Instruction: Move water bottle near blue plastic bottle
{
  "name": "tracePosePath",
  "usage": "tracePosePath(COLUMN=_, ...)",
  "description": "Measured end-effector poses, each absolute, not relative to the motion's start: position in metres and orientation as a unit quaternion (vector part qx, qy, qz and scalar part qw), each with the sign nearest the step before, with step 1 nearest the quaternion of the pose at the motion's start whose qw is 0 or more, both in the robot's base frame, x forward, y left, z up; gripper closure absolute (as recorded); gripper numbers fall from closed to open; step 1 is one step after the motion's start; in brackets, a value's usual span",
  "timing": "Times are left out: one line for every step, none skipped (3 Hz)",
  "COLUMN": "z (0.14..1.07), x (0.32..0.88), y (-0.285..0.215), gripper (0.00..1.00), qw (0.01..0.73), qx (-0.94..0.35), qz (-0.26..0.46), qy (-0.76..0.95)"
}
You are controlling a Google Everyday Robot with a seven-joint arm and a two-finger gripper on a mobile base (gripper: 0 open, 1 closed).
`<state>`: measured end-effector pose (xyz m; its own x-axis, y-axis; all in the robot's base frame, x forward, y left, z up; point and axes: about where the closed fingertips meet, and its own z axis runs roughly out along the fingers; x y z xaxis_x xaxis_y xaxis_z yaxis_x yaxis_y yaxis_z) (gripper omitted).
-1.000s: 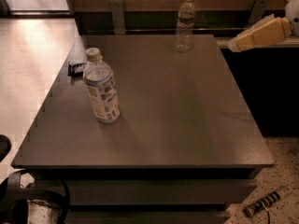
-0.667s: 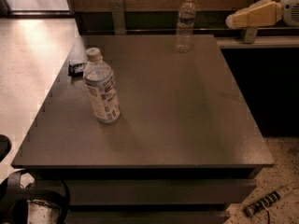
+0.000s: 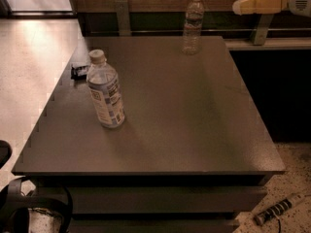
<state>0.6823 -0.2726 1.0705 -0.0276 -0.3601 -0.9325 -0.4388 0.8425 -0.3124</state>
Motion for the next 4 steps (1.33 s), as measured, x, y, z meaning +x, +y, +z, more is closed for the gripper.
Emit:
tracePosePath(z=1.052, x=0.715, y=-0.259, gripper=0.00, qw=0.633, qx=-0.280, qz=0.065, qy=0.719)
tracePosePath(z=1.021, x=0.762, y=-0.233, gripper=0.00, qw=0.627, qx=-0.271, qz=0.123, qy=0.720)
tracePosePath(z=0.996, x=0.799, y=-0.214, gripper=0.00, qw=0.627, qx=-0.250, qz=0.169, qy=0.718)
tracePosePath(z=0.985, x=0.814, y=-0.206, gripper=0.00, qw=0.627, qx=-0.239, qz=0.188, qy=0.717)
